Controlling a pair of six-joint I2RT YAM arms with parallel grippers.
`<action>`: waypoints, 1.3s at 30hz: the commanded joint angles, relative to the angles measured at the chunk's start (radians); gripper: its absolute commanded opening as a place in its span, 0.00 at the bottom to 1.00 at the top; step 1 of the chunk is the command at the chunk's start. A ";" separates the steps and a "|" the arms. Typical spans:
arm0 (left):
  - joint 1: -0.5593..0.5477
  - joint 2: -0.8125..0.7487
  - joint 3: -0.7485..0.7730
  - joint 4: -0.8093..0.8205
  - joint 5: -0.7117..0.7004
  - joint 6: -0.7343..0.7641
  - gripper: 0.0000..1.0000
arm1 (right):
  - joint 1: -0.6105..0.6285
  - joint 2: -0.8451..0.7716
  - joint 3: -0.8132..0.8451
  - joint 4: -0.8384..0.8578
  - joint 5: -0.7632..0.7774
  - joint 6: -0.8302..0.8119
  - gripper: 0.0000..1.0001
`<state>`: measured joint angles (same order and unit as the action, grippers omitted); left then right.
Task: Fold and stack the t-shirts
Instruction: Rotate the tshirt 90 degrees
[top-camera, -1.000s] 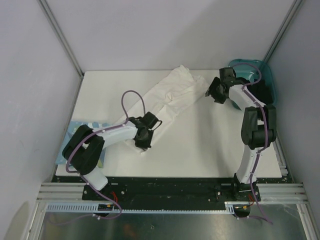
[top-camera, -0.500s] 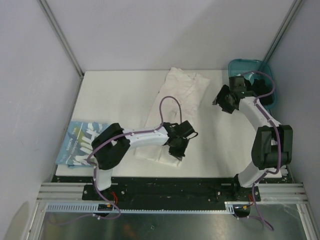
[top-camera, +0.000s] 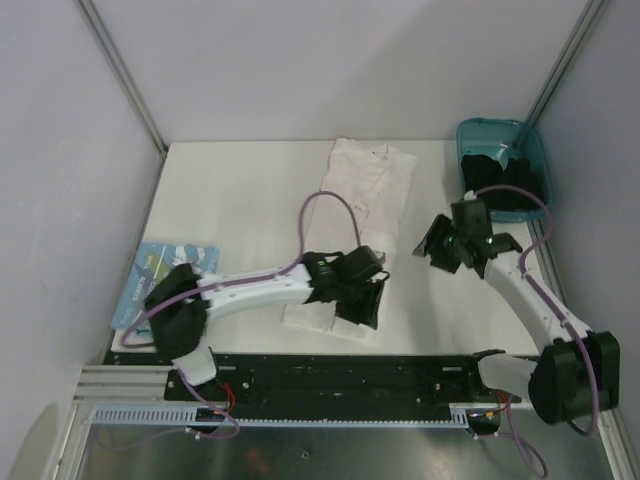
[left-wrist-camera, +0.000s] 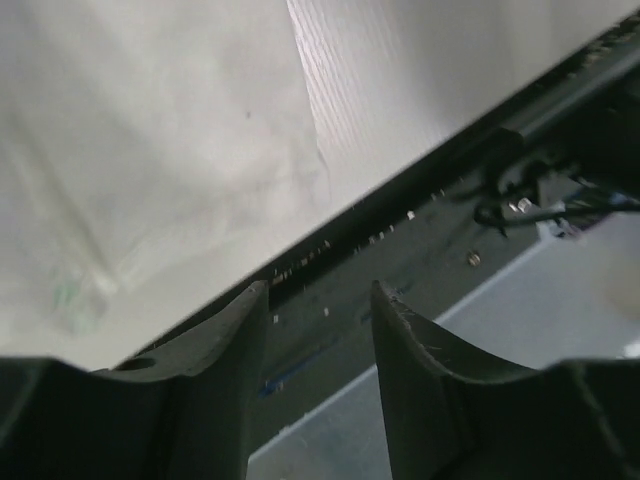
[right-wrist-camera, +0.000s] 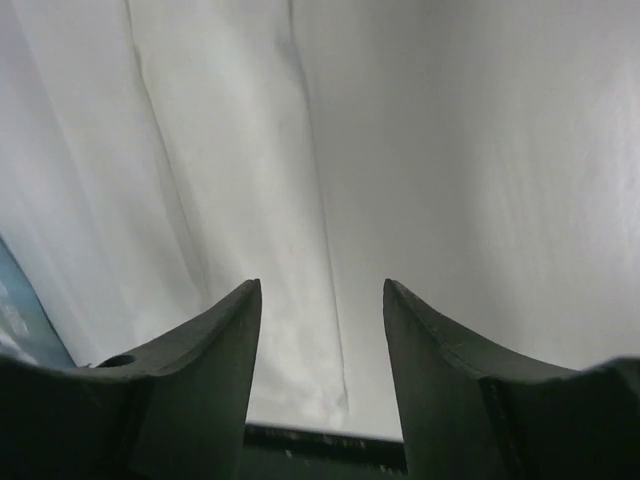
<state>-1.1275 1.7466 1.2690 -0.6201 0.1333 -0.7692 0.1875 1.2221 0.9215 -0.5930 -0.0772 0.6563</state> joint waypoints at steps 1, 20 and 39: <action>0.038 -0.289 -0.161 0.001 -0.042 -0.043 0.49 | 0.158 -0.147 -0.110 -0.054 -0.002 0.156 0.54; 0.248 -0.374 -0.482 0.228 0.101 -0.023 0.05 | 0.796 -0.234 -0.293 -0.088 0.333 0.658 0.20; 0.231 -0.336 -0.578 0.374 0.163 -0.061 0.11 | 0.843 -0.109 -0.373 0.029 0.325 0.685 0.32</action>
<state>-0.8906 1.4986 0.7067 -0.2817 0.2745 -0.8127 1.0256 1.0924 0.5583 -0.6258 0.2295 1.3258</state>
